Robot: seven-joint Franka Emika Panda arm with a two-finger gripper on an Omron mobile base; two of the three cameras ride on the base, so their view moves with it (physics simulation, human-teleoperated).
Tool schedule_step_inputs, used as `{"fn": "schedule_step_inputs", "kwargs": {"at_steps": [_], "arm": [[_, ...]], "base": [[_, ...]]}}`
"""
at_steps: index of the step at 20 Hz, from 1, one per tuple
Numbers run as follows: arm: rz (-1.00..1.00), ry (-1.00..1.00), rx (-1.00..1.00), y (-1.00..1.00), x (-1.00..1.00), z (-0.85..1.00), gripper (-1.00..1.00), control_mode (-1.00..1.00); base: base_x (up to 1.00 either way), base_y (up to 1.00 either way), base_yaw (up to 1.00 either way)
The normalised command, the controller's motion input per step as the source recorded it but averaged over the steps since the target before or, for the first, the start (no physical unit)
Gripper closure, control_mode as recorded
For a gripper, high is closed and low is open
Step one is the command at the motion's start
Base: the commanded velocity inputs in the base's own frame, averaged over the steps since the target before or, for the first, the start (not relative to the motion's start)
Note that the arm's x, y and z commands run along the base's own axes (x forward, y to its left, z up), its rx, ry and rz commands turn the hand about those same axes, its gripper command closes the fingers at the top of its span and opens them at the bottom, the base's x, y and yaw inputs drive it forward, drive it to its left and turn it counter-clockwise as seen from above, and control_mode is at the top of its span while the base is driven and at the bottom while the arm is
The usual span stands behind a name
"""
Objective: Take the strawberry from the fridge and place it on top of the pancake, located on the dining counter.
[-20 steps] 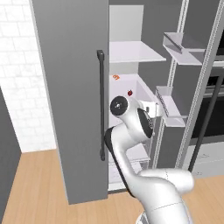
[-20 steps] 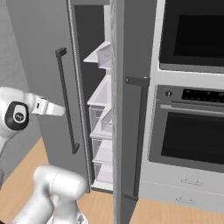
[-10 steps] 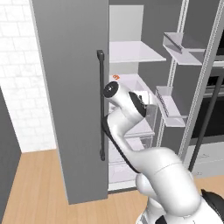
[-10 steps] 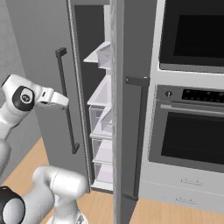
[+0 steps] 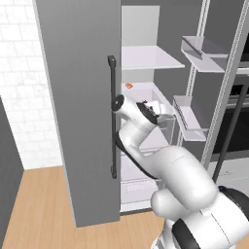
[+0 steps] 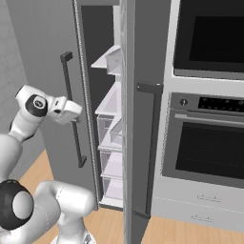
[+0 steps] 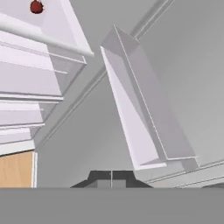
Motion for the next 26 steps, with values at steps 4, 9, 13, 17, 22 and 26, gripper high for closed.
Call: {"fn": "schedule_step_inputs", "kwargs": {"at_steps": [4,9,13,17,22,26], "arm": [[0.02,0.12,-0.08,-0.52,0.24,-0.32,1.00,-1.00],[0.01,0.14,-0.06,-0.48,0.27,-0.22,1.00,-1.00],[0.01,0.10,-0.05,-0.56,0.12,-0.16,1.00,-1.00],[0.01,0.07,-0.03,-0.66,0.18,-0.13,1.00,-1.00],[0.01,0.04,-0.04,-0.56,0.09,-0.18,1.00,-1.00],[0.00,0.10,-0.06,-0.43,0.16,-0.25,1.00,-1.00]], "base": [[0.00,0.00,0.00],[0.00,0.00,0.00],[0.00,0.00,0.00],[0.00,0.00,0.00],[0.00,0.00,0.00],[0.00,0.00,0.00]]}}
